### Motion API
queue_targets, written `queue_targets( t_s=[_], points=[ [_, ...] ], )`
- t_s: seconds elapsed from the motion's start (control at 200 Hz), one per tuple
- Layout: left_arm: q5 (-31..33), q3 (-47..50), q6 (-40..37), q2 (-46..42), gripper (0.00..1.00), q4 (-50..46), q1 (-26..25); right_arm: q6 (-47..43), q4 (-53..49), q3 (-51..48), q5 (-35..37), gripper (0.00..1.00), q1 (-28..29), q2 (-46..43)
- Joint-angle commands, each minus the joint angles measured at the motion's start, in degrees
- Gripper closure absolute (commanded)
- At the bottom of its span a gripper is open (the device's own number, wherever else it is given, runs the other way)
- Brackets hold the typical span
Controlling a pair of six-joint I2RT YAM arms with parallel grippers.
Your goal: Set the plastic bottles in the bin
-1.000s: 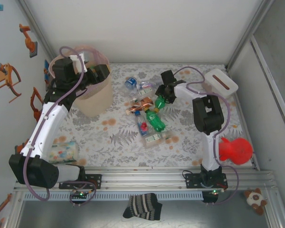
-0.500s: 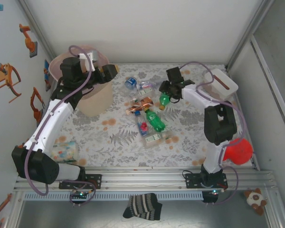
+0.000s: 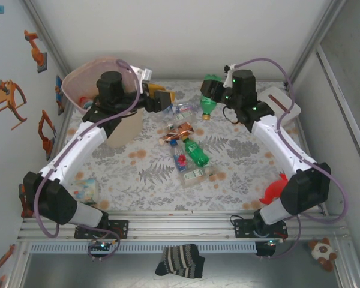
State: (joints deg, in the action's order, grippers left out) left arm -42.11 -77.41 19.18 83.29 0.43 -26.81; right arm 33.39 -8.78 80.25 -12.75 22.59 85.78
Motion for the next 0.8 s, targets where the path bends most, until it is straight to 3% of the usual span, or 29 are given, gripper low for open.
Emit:
queue_targets(
  t_s=[0.0,0.456,0.796],
  points=[
    [-6.62,-3.27,-1.74,2.16,0.12,3.97,-2.12,-0.01,7.22,-1.77,-6.64,0.47,0.61,-3.58],
    [-12.48,-9.14,0.86,10.26,0.15,7.25,-8.43,-0.6,16.67,-2.38,-13.27,0.47,6.79,-7.47],
    [-12.65,-9.08,-1.8,9.06,0.39,5.07,-8.57,-1.91,15.38,-2.62,-12.97,0.47,8.0,-9.11]
  ],
)
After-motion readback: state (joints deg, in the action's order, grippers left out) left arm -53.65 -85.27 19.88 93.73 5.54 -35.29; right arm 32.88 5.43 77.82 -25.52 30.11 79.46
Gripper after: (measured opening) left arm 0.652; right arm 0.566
